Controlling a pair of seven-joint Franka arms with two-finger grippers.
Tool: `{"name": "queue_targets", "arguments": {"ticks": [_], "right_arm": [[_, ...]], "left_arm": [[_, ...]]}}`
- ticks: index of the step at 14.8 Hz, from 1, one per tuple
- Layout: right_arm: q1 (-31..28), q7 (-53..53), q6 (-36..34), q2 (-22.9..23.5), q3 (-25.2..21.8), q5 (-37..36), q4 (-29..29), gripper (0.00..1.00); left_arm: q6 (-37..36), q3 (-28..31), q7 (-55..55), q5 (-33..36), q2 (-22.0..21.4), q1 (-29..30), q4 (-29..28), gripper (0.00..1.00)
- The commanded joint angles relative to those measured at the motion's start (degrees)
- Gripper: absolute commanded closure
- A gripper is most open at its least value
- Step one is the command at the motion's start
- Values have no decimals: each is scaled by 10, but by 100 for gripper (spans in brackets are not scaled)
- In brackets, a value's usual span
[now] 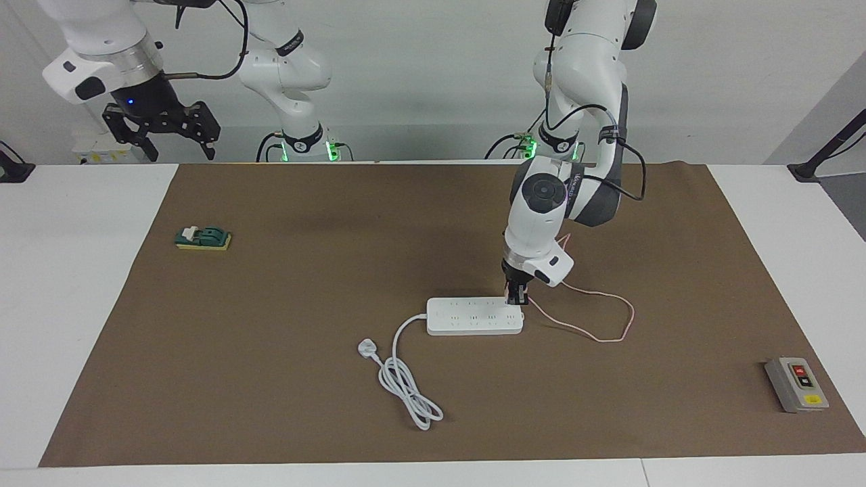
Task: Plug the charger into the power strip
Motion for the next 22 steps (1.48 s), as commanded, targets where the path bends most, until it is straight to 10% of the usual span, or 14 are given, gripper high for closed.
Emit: {"name": "queue_targets", "arguments": {"ticks": [1,22], "right_arm": [[-5,-14,-9,-3,3,5,3,0],[-5,-15,-10,-3,3,5,4,0]], "left_arm": [[13,10,-5,-3,-3,-13,-6,100],[23,11,2,5,20,-8,-1,100]]}}
